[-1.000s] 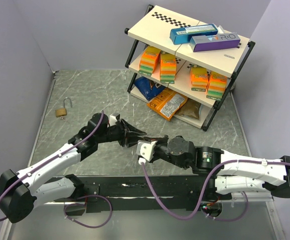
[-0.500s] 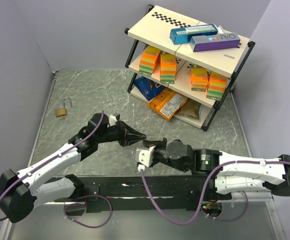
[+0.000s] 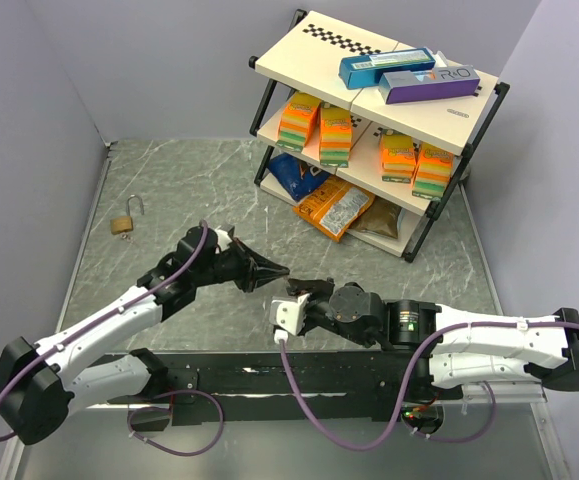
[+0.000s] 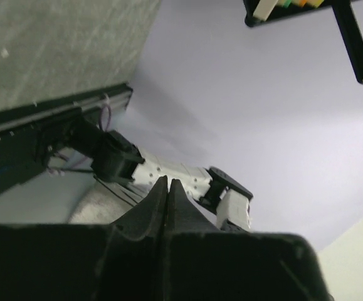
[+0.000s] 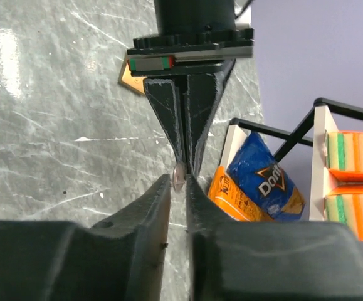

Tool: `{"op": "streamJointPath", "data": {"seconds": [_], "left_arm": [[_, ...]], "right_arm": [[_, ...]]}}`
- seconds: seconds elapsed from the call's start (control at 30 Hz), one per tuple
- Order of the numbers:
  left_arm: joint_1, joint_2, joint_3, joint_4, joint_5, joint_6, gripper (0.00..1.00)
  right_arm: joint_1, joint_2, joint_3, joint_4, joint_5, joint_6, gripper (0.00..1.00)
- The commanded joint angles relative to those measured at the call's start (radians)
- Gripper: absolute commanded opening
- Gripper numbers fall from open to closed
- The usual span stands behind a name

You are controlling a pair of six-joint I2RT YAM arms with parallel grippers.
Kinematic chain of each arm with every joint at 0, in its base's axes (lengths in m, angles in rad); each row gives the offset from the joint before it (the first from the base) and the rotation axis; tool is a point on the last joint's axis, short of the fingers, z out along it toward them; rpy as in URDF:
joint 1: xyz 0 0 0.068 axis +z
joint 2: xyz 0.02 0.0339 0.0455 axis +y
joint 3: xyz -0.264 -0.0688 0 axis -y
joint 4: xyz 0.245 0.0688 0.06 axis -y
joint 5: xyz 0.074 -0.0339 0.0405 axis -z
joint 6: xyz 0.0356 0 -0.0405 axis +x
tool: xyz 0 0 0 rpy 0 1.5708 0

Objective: Unlock with the key

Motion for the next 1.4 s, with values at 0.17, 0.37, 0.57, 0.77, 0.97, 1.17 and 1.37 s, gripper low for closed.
{"op": "streamJointPath", "data": {"seconds": [0.17, 0.37, 0.57, 0.77, 0.97, 1.17, 1.37], "left_arm": [[0.01, -0.143, -0.018, 0.058, -0.363, 0.239, 0.01], [0.008, -0.202, -0.037, 0.223, -0.408, 0.531, 0.01], [0.008, -0.209, -0.01, 0.27, -0.277, 0.783, 0.01], [0.008, -0.217, -0.03, 0.359, -0.158, 0.82, 0.01], [0.008, -0.223, -0.069, 0.487, -0.101, 0.766, 0.01], [0.01, -0.211, -0.083, 0.556, -0.055, 0.732, 0.01], [0.01, -0.2, -0.083, 0.57, -0.036, 0.721, 0.01]], "right_arm": [[-0.077, -0.021, 0.03, -0.044, -0.046, 0.33, 0.48], [-0.413, -0.09, 0.064, -0.061, -0.417, 0.701, 0.56], [-0.703, -0.099, 0.064, 0.078, -0.913, 1.042, 0.59], [-0.838, -0.045, 0.024, 0.309, -1.248, 1.327, 0.59], [-0.843, -0.01, 0.041, 0.303, -1.289, 1.329, 0.56], [-0.838, 0.017, 0.05, 0.309, -1.308, 1.324, 0.49], [-0.829, 0.036, 0.061, 0.329, -1.321, 1.343, 0.42]]}}
